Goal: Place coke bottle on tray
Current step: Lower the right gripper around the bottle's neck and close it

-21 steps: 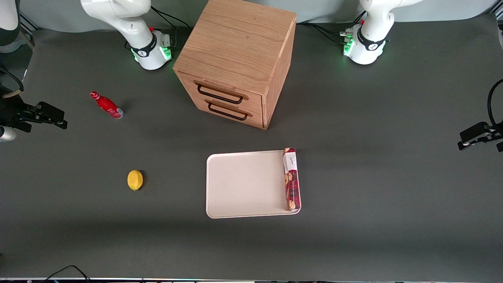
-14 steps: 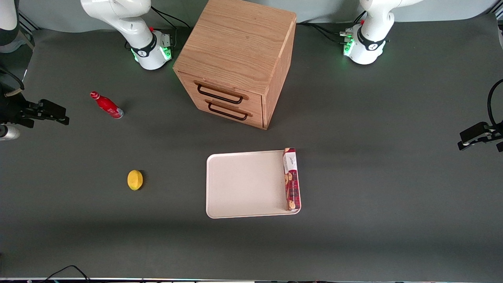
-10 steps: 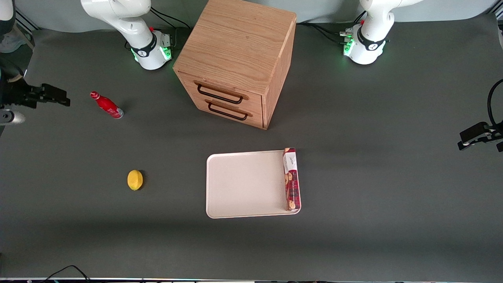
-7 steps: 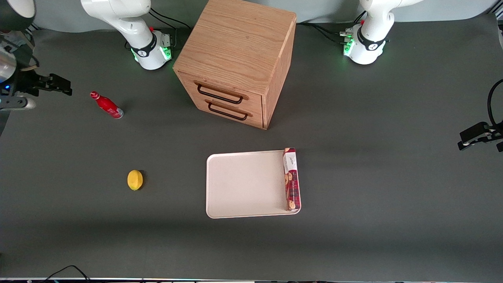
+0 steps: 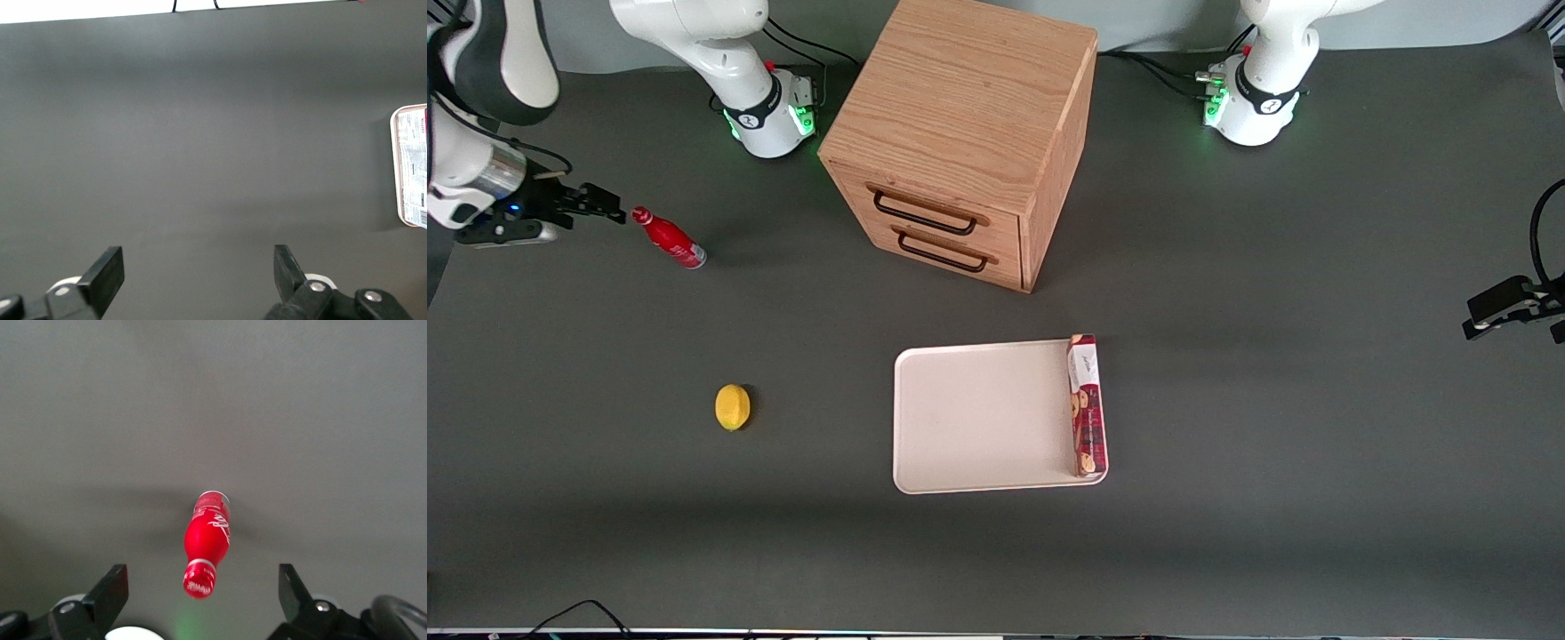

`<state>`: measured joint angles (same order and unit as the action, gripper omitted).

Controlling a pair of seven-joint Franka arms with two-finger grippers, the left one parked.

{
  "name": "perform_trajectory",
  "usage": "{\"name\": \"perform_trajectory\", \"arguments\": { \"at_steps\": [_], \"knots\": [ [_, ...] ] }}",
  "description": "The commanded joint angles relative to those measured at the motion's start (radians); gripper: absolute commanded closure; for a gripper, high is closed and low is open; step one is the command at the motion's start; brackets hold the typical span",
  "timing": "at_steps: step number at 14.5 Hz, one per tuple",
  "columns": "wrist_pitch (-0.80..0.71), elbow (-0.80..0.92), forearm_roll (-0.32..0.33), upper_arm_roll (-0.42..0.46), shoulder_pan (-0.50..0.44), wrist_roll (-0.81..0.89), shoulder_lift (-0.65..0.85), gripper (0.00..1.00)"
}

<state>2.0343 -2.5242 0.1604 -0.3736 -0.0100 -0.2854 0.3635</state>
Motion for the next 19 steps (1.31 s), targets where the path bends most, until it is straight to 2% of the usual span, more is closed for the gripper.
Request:
{"name": "perform_trajectory", "arguments": {
  "at_steps": [1,7,11,15,16,18,19],
  "knots": [
    [0.09,-0.103,0.011,0.002,0.004,0.003,0.031,0.0],
    [0.153,-0.177,0.025,-0.002,0.021,0.009,0.029,0.04],
    [0.153,-0.188,0.038,-0.005,0.031,0.009,0.029,0.2],
    [0.153,-0.202,0.039,-0.033,0.038,0.008,0.031,0.45],
    [0.152,-0.202,0.039,-0.036,0.038,0.008,0.029,0.57],
    [0.139,-0.199,0.059,-0.036,0.036,0.006,0.029,0.93],
    [0.139,-0.197,0.067,-0.036,0.031,0.006,0.029,1.0]
  ]
}}
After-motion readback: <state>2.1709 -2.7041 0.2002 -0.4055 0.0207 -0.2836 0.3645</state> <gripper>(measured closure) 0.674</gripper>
